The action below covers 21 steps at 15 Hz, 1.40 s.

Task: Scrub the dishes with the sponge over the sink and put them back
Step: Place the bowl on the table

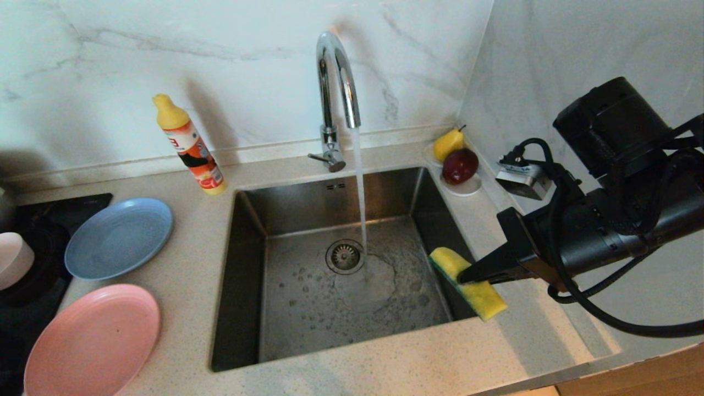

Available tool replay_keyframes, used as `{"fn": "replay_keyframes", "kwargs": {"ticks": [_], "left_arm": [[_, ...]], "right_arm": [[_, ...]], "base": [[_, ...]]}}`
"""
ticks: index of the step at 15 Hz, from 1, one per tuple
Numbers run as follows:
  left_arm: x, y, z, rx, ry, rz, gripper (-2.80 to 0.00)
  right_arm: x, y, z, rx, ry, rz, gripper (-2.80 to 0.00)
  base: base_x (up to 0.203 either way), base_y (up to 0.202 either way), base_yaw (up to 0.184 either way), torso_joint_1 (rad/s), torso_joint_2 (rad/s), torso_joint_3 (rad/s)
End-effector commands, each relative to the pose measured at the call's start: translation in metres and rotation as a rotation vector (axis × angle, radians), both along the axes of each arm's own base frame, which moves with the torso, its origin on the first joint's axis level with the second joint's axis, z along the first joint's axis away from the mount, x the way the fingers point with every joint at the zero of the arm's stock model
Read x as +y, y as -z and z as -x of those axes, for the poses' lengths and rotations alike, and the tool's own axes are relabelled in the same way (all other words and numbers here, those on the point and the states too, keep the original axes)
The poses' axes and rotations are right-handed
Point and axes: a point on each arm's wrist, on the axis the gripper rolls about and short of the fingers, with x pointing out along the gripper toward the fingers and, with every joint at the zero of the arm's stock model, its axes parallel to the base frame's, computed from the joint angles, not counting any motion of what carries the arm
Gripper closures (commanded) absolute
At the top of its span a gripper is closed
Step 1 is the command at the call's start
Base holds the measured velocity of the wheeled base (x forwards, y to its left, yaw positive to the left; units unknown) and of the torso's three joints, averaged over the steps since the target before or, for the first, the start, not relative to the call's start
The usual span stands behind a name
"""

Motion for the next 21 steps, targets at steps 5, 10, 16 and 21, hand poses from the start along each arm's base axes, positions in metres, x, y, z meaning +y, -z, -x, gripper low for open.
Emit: {"fn": "replay_keyframes", "kwargs": {"ticks": [5,10,16,21], "left_arm": [[0.002,-0.013,0.0,-0.009,-0.003,-0.019,-2.8],[-0.007,-0.039,0.003,-0.037,0.007,-0.051,-2.8],[-0.044,-0.113,0.015,-0.155,0.052,-0.168,0.0],[-0.099,-0.18,0.03,-0.212,0.11,-0.376,0.0]], "right_arm": [[-0.001,-0.002,0.003,0.0,-0.001,-0.004,0.0],[-0.001,-0.003,0.003,-0.004,-0.001,-0.007,0.0],[-0.002,-0.003,0.004,-0.003,-0.001,-0.006,0.0],[-0.002,-0.002,0.004,0.0,-0.001,-0.004,0.0]], "base": [[0.0,0.0,0.0,0.0,0.0,0.0],[0.0,0.0,0.0,0.0,0.0,0.0],[0.0,0.0,0.0,0.0,0.0,0.0],[0.0,0.0,0.0,0.0,0.0,0.0]]}}
